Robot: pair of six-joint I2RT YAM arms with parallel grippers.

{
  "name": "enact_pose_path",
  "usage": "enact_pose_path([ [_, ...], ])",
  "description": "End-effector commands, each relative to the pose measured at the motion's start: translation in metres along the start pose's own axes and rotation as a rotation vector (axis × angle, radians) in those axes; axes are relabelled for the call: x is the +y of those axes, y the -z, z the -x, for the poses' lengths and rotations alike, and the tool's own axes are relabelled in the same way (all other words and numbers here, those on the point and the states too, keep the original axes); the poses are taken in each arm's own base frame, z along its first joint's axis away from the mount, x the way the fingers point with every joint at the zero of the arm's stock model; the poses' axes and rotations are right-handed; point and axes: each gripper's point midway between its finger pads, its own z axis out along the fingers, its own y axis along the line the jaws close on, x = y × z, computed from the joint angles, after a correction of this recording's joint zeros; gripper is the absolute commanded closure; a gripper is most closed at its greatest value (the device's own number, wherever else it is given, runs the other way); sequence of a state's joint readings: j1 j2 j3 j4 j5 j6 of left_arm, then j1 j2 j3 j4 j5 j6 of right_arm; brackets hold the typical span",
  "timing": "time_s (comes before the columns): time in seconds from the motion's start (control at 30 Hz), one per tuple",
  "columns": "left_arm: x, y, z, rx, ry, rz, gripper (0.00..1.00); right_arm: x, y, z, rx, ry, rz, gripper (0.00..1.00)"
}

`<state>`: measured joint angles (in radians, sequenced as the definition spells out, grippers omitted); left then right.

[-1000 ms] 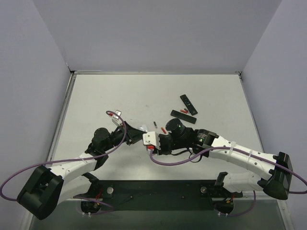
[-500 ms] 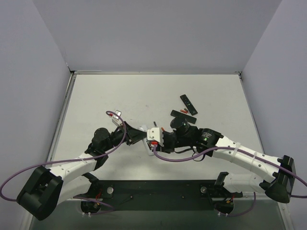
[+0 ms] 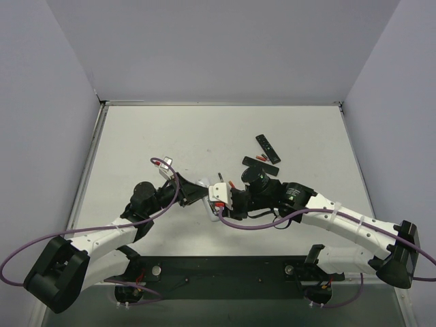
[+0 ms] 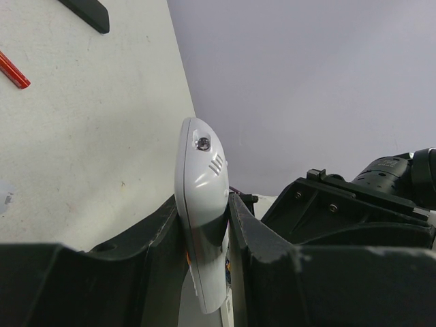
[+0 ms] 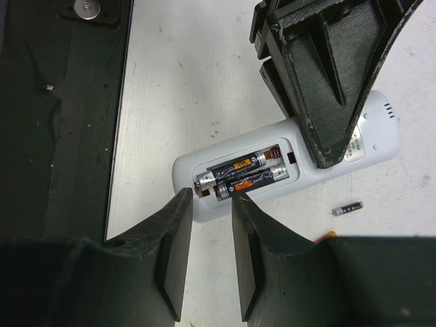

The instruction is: Load the batteries into the remote control

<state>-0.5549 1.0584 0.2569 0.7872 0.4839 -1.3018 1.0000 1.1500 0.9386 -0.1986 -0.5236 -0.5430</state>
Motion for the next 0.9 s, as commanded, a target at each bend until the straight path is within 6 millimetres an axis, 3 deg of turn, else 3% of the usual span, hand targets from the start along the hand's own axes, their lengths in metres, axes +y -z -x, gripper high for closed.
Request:
enact_pose_path([
  [0.0, -0.031, -0.004, 0.005, 0.009, -0.036, -0.084, 1.0, -0.001, 0.003, 0.022, -0.064, 0.018, 0.023, 0.75],
  [0.87, -0.037, -0.004, 0.004, 0.022, -0.045, -0.099, 1.0, -0.001, -0.01, 0.026, -0.071, 0.026, 0.057, 0.77],
])
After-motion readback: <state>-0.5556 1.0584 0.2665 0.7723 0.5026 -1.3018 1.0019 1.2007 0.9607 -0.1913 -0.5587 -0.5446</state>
